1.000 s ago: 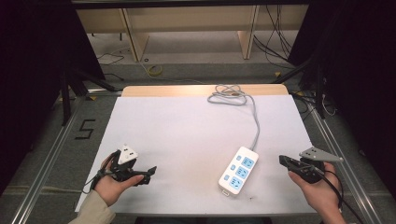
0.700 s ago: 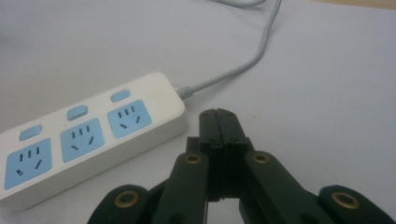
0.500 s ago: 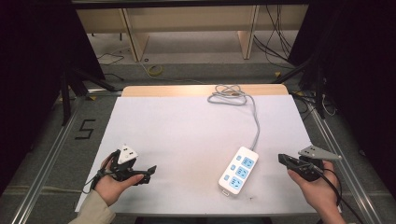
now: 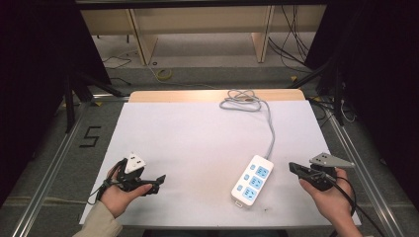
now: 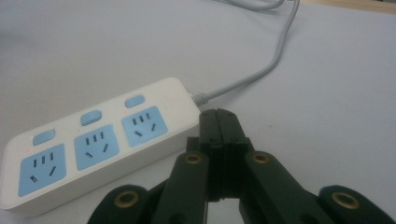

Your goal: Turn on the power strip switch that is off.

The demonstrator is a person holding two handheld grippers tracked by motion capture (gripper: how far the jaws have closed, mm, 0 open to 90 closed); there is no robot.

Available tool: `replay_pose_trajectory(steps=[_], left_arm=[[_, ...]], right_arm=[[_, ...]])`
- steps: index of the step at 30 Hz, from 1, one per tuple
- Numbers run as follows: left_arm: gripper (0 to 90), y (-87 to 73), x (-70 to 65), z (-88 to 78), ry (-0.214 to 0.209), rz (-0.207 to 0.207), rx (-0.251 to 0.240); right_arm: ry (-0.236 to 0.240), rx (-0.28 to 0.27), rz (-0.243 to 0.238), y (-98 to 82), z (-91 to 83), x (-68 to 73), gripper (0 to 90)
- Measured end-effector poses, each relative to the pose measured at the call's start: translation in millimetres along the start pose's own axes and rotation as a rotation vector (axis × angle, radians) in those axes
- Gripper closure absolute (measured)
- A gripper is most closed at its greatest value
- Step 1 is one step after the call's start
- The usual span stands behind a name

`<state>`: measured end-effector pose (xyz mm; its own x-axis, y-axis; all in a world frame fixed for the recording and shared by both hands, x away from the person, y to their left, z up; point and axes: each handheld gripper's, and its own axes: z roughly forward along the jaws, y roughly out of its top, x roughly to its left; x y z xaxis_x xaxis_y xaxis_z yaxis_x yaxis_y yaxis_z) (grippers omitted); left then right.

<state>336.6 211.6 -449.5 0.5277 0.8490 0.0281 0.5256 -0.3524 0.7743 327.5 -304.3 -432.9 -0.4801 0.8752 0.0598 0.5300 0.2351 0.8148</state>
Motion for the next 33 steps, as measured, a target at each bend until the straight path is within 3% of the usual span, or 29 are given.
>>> replay_pose_trajectory(steps=[33], left_arm=[[10.2, 0.5, -0.8, 0.9, 0.0, 0.001, -0.003]], right_arm=[[0.041, 0.013, -0.044, 8.3, 9.0, 17.8, 90.0]])
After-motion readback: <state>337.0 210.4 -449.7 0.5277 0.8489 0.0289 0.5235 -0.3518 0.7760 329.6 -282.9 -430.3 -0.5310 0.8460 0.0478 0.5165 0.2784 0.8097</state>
